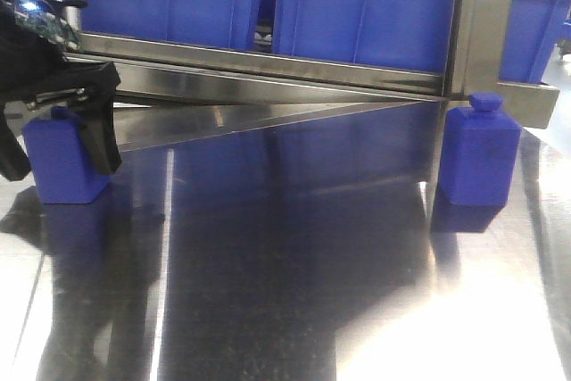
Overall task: Pick and sort blue part to right shelf
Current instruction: 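Grasp the blue bottle-shaped part nearest the left gripper and lift it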
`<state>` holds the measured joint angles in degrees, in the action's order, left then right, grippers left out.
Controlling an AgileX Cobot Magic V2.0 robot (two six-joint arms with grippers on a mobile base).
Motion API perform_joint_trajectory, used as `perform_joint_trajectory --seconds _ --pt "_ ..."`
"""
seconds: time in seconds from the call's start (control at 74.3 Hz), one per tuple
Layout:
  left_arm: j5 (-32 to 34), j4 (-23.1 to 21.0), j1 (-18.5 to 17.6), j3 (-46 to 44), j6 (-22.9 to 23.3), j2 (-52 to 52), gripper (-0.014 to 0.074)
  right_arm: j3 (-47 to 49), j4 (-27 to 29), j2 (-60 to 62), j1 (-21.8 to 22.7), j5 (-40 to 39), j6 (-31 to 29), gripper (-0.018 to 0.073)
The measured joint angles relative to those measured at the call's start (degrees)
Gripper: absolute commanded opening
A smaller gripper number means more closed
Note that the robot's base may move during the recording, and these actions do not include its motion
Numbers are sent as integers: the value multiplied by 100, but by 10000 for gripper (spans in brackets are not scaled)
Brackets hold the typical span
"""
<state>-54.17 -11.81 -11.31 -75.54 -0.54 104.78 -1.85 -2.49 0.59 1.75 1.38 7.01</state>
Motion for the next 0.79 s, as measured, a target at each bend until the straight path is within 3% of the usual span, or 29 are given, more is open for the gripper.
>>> perform_joint_trajectory --seconds 0.135,0.283,0.66,0.794 --pt "-84 -22 0 -23 9 6 402 0 0 0 0 0 0 56" --pt "-83 -33 0 -59 9 6 290 0 0 0 0 0 0 56" --pt "-324 -33 0 -198 9 -76 281 0 0 0 0 0 0 56" --pt "-15 -33 0 -102 -36 -655 281 0 0 0 0 0 0 56"
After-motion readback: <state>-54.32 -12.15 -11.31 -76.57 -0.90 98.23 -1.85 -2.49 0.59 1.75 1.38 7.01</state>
